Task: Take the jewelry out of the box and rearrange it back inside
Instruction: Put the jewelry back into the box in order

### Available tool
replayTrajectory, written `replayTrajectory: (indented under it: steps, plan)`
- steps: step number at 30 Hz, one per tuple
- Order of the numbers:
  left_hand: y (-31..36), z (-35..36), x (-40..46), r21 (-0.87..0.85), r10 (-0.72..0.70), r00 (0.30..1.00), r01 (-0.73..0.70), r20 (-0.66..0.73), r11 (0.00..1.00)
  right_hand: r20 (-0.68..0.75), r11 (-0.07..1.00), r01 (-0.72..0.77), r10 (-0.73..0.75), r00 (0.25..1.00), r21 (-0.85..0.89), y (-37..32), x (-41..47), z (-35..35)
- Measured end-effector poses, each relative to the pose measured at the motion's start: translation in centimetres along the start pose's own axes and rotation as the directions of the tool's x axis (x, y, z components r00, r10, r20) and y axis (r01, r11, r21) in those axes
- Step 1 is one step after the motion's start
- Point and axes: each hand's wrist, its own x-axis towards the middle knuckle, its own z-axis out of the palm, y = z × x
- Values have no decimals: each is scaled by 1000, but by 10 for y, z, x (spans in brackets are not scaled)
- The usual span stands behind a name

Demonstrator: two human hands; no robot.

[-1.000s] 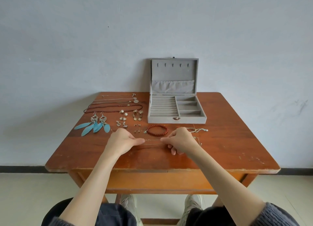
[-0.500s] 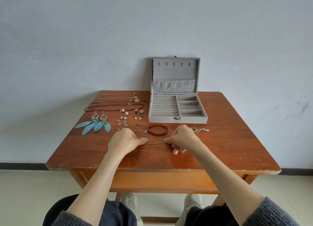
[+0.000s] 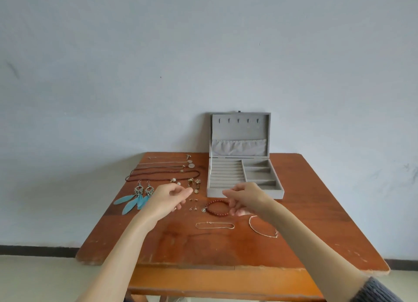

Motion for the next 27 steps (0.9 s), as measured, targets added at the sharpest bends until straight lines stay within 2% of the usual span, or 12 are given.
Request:
replayTrajectory:
  steps: [3,10,16,21,27]
  plan:
    - [9,-18,19,25,75,996,-74,-41,997,-2,998,54,-54,999,-12,-21,18,1]
    - [4,-63,99,189,183,980,-166,-75,968,27,964,168,-166,986,-208,-70,95,13]
    - [-24,-73,183,195,136,987,-118,-83,974,0,931,220,-230,973,-292,-90,183,38]
    - [-50,-73,230,379,130,985,-77,-117,922,-22,813,252,-310,951,-525,-83,239,54]
    - [-70,-67,264,476,134,988,-83,-74,875,56,619,246,-310,949,-746,-66,281,70]
